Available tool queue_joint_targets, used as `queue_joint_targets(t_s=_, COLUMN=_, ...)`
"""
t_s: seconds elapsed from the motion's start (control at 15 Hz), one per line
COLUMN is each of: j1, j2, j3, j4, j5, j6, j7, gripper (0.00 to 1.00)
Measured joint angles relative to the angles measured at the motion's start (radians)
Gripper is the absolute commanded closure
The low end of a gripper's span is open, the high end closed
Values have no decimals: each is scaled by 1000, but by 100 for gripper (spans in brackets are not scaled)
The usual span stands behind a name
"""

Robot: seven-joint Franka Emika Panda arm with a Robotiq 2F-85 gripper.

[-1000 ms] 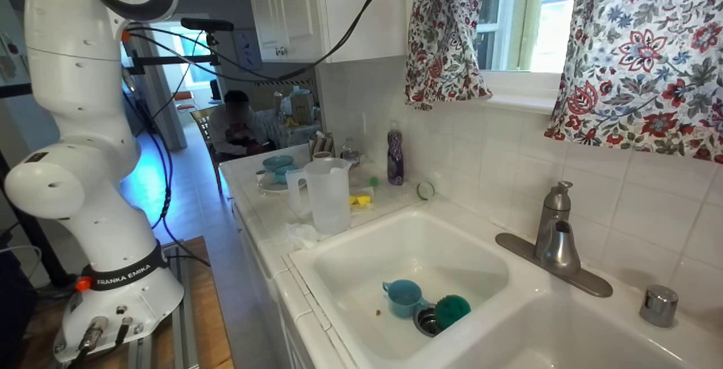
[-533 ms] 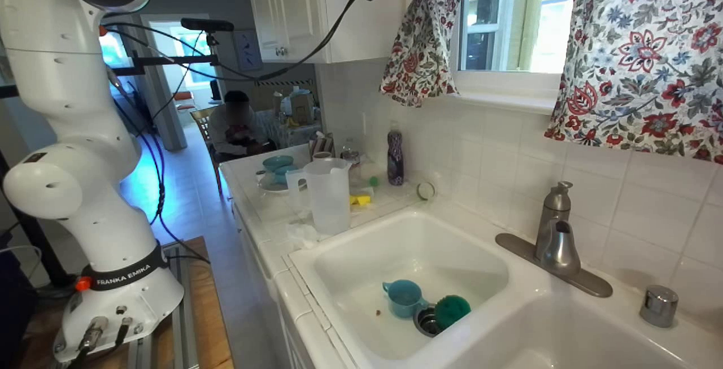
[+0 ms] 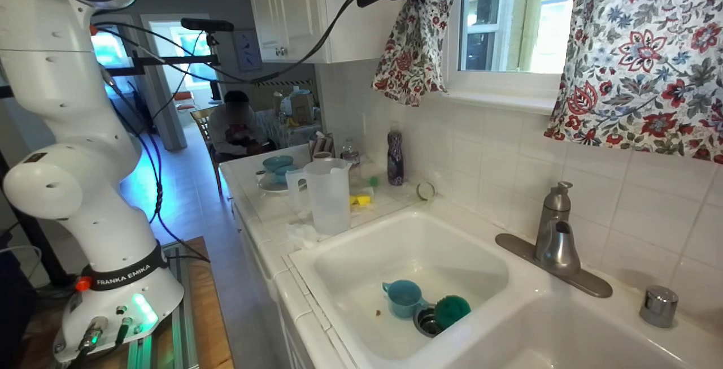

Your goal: Pull open the curtain on the left

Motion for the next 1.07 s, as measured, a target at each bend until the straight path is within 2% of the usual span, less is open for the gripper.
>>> queue_joint_targets(t_s=0.13, j1=3, j2=-12, j3=1, j4=-28, j5=-7, j6=6, j7=6, gripper=53)
queue_joint_targets(t_s=0.27, j1=3, j2=-39, j3=-9, j4=-79, j5=-87, j6=43, j7=82, gripper=38)
queue_joint_targets(t_s=0.33, j1=2, j2=-58, j3=-20, j4=-112, j5=-159, j6=62, j7=151, gripper=31)
queue_joint_targets(t_s=0.47, j1=51, j2=-107, j3=-109, j4=-181, j5=-320, j6=76, j7=301, gripper=16)
queue_joint_targets(t_s=0.6, j1=28, j2=-163, j3=-137, j4=-240, j5=-484, j6=67, j7=443, gripper=2)
queue_joint_targets(t_s=0.8, j1=-33, j2=-249, j3=-132, j4=-291, j5=-703, j6=-61, j7=623, gripper=0)
queue_joint_targets(t_s=0.87, j1=-22, j2=-277, j3=-146, j4=-301, j5=-742, j6=-133, j7=652, gripper=0)
queue_joint_targets(t_s=1.07, j1=36, j2=-349, j3=-174, j4=-307, j5=-753, j6=-378, j7=659, gripper=0)
